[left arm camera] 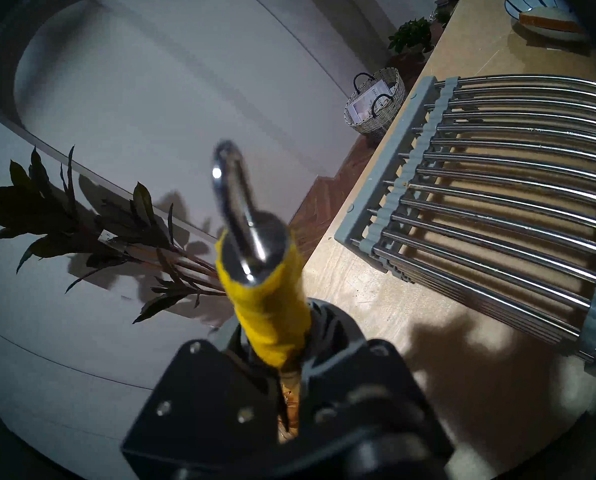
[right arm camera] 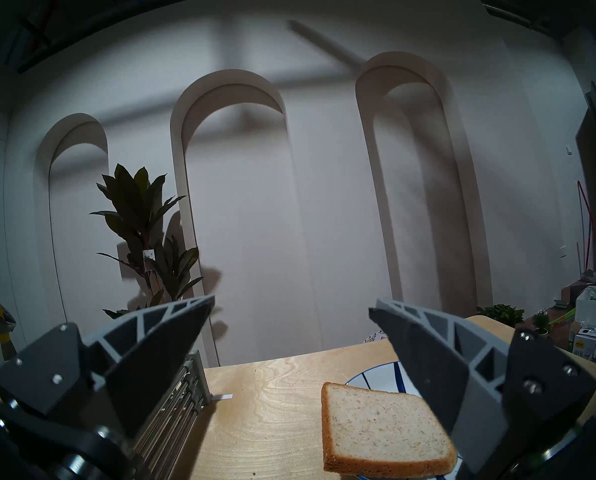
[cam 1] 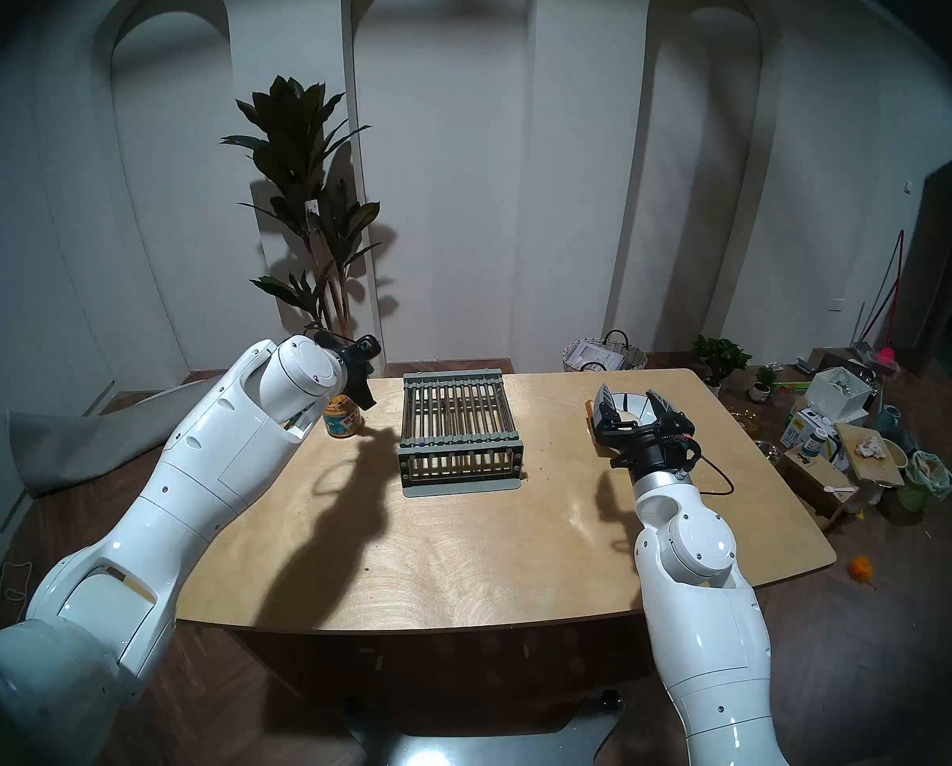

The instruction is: Spread peanut butter over the slice of bread with the knife

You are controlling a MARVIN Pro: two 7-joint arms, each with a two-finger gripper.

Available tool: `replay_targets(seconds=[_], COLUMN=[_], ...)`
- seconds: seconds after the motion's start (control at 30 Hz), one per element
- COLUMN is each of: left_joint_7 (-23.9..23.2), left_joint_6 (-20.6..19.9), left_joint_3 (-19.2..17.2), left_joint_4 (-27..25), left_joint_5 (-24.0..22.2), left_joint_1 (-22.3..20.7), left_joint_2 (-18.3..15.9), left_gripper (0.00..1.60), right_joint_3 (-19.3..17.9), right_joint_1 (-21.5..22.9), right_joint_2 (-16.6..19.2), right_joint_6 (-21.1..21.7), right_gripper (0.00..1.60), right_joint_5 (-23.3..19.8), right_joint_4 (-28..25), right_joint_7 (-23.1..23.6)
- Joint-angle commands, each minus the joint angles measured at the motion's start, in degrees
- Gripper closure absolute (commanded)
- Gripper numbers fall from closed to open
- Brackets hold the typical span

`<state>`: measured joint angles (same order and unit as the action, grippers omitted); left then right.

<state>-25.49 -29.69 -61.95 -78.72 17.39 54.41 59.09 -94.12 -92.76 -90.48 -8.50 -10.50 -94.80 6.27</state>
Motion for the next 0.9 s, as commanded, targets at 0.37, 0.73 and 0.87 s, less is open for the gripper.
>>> replay_targets(seconds=[0.37, 0.73, 0.87], left_joint_7=[0.58, 0.35, 0.23], left_joint_6=[0.41, 0.12, -0.04], left_joint_3=[-0.74, -0.75, -0.8], left_joint_4=[-2.72, -3.57, -3.78], left_joint_5=[0.84, 1.15, 1.18], left_joint_1=[-2.2, -2.13, -2.1], left_joint_2=[-0.39, -0.74, -0.79], left_gripper=[1.6, 1.6, 1.6], right_joint_3=[0.06, 0.1, 0.18], right_joint_1=[0.14, 0.27, 0.36], right_joint_2=[-0.23, -0.26, -0.29], right_joint_6=[-1.01, -1.02, -0.99], right_gripper=[0.0, 0.0, 0.0], right_joint_5=[0.07, -0.11, -0.12], right_joint_4=[-1.52, -1.37, -1.32], right_joint_7=[-0.19, -0.05, -0.02])
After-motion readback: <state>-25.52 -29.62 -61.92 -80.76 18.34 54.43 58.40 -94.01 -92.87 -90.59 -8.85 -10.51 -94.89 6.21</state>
